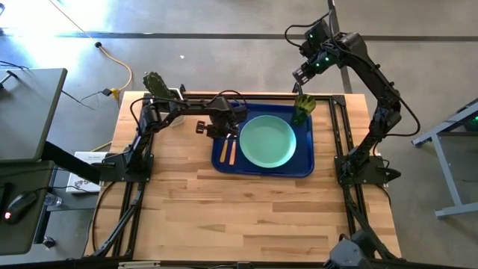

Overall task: Pick and place plate/cup/fork/spoon on tray
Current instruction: Adjust the blue tray

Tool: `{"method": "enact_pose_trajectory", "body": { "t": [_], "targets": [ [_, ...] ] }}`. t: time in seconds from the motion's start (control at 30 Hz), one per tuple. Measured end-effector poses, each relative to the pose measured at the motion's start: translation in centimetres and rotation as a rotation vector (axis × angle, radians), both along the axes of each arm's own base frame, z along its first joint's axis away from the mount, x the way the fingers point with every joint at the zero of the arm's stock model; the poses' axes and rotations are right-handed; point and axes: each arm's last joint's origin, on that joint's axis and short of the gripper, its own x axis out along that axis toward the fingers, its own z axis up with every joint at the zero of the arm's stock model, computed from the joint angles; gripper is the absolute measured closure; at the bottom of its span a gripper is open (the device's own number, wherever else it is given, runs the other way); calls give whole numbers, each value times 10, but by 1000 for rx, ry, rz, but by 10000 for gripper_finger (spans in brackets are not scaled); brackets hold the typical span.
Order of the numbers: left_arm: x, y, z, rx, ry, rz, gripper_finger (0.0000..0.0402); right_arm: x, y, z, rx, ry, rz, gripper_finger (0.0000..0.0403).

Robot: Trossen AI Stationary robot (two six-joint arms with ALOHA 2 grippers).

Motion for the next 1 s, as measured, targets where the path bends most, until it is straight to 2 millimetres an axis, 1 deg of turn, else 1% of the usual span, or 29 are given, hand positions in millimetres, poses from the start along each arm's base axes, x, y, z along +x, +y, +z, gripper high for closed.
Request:
{"method": "enact_pose_trajectory", "body": {
  "t": [0.3,0.5,1.0],
  "targets": [
    [-12,-4,2,-19,136,18,327,-1,1,-1,8,13,8,322],
    [-14,-6,2,-16,179,24,327,-1,1,-1,8,15,12,323],
    [-8,-20,2,-37,164,8,328,-1,1,-1,5,19,22,322]
  ]
}}
